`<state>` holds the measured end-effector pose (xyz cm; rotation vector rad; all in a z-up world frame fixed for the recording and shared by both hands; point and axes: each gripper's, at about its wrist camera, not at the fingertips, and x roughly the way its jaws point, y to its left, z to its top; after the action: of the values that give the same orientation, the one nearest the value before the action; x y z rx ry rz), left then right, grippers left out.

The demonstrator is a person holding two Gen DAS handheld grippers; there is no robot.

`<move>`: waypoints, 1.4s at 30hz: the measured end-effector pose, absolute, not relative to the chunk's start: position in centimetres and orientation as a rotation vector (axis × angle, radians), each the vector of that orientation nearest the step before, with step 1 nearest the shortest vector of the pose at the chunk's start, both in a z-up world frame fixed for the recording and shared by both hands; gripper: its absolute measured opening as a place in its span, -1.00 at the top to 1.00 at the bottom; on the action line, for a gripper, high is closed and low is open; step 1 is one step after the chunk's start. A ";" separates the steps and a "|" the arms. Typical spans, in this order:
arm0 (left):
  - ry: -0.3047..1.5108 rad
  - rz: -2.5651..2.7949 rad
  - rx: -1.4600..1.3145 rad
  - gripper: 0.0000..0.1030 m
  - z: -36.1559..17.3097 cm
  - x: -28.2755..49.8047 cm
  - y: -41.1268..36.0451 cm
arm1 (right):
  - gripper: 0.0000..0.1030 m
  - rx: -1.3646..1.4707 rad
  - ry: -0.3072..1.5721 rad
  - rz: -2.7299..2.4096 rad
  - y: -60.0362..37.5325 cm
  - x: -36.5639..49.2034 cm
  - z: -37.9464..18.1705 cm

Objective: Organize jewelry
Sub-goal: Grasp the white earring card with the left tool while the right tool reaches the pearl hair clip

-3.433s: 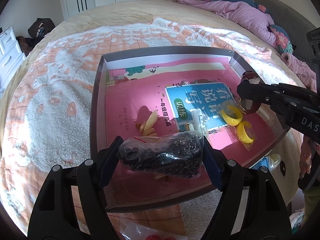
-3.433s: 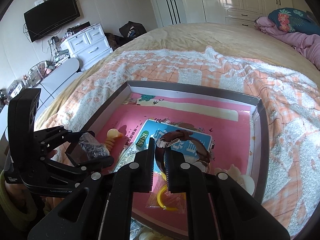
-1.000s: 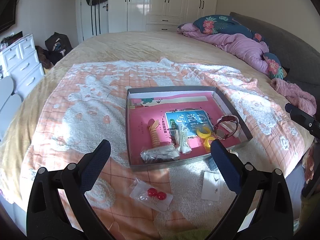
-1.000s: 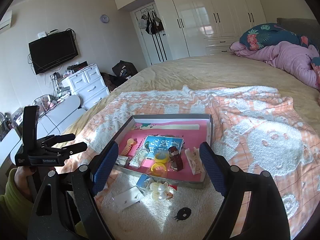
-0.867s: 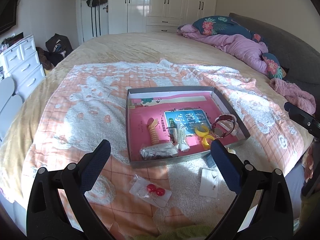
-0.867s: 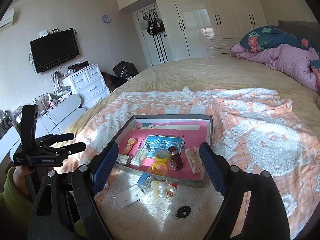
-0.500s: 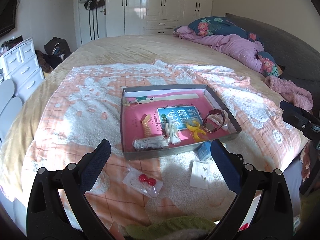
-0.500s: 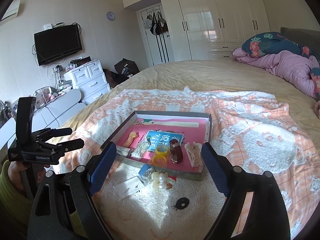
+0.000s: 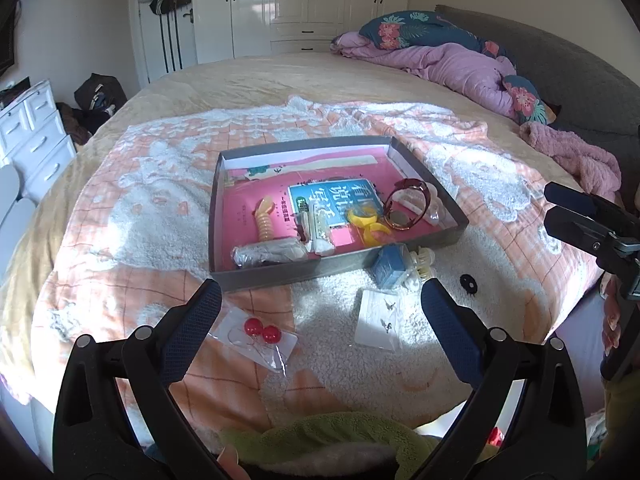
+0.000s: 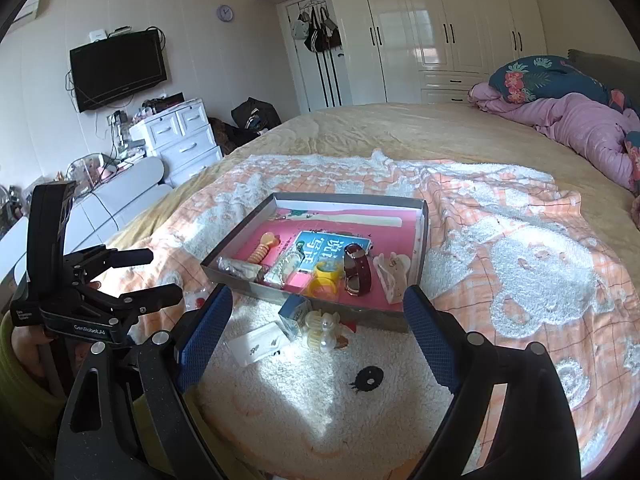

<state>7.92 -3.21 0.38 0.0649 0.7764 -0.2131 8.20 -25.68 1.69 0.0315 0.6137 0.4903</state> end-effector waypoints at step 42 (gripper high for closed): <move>1.038 -0.388 0.122 -0.21 -9.8 12.5 -8.1 | -0.67 0.024 0.854 0.493 -24.2 13.5 -7.6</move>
<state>12.46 -8.13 -9.84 0.1221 1.0377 -0.3877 13.53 -24.20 -7.64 0.0241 0.8542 0.4927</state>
